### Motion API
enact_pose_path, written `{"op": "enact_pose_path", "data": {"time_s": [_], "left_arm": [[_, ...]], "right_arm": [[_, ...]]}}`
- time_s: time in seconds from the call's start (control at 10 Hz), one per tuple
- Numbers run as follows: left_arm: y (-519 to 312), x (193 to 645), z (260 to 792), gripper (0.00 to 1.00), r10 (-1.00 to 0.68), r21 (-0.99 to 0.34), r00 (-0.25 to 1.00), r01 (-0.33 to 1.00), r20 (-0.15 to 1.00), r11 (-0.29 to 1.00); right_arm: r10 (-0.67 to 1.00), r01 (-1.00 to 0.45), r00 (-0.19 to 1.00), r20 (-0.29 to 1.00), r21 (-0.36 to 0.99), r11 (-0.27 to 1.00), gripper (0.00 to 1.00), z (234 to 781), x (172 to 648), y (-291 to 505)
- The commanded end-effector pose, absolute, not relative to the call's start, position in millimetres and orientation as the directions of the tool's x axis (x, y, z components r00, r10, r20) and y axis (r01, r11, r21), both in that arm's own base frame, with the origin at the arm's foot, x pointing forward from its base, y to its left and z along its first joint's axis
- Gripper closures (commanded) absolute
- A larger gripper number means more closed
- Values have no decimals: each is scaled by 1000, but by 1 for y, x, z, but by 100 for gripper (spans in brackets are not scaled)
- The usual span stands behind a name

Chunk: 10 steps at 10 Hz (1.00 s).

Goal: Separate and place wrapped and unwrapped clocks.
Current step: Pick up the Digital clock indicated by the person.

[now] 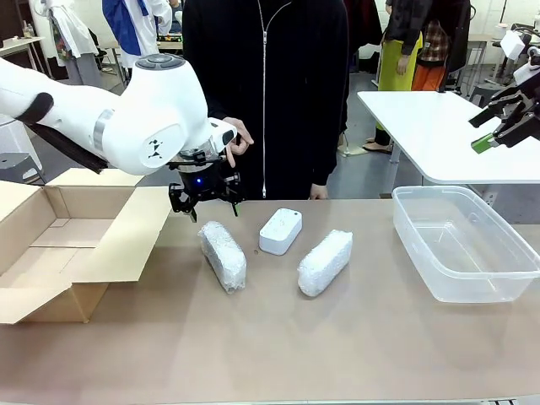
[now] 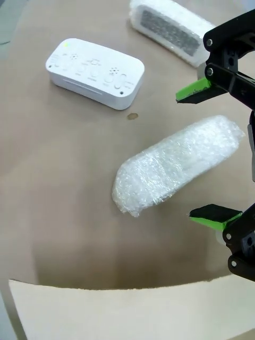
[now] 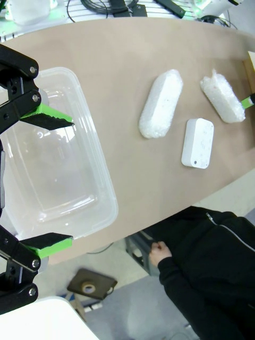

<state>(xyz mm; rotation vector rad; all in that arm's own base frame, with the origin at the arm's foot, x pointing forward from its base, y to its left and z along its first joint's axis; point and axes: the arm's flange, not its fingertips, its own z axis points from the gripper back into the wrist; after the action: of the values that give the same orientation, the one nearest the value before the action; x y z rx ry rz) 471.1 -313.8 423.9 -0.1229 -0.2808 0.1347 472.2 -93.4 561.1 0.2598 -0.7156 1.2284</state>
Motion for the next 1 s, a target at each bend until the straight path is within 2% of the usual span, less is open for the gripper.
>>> {"op": "enact_pose_path", "data": {"time_s": [0.0, 0.2, 0.5, 0.9], "left_arm": [[-331, 479, 420, 0, 264, -187, 925, -218, 274, 958], [-335, 484, 407, 0, 316, -203, 921, -273, 227, 941], [-336, 486, 387, 0, 351, -128, 920, -332, 176, 934], [-337, 494, 358, 0, 341, -100, 931, -330, 133, 939]], "right_arm": [[758, -924, 147, 635, -186, 335, 0, 560, 472, -92], [758, -924, 147, 635, -186, 335, 0, 560, 472, -92], [758, -924, 147, 635, -186, 335, 0, 560, 472, -92], [758, -924, 147, 635, -186, 335, 0, 560, 472, -92]]}}
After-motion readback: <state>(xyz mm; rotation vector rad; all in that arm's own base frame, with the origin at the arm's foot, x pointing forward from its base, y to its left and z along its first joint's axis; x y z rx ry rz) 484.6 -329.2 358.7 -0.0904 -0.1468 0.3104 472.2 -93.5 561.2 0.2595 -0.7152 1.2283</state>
